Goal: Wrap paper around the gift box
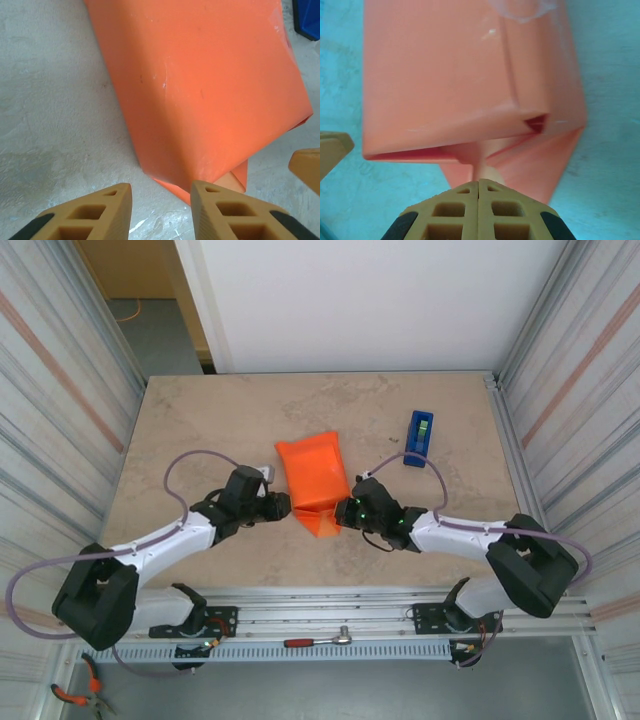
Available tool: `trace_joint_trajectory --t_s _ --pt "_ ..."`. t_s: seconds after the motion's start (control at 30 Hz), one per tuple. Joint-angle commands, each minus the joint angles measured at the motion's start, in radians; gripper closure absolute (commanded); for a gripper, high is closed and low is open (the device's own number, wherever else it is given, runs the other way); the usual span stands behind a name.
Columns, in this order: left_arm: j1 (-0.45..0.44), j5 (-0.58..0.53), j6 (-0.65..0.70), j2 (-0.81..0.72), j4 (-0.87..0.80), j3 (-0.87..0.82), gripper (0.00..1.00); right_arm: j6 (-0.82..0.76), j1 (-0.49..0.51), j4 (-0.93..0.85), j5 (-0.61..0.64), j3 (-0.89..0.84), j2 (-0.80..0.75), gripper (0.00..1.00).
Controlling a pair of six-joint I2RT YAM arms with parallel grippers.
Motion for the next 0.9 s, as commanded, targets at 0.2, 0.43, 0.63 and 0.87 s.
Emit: trace_joint_trajectory --t_s 0.2,0.43,0.63,0.87 --pt "-0.017 -0.008 0.021 0.044 0.049 0.021 0.58 -0.006 -0.047 -0.002 -0.011 -0.037 0.001 1.00" --pt "-0.017 -0.025 0.037 0.077 0.037 0.018 0.56 0.004 -0.047 0.006 -0.031 -0.036 0.029 1.00" --pt "-0.017 -0.024 0.055 0.044 0.012 0.031 0.48 0.013 -0.039 -0.015 -0.036 -0.038 0.028 0.85" --pt "-0.016 -0.059 0.068 -0.083 -0.050 0.049 0.30 0.010 -0.022 -0.013 -0.040 -0.041 0.029 1.00"
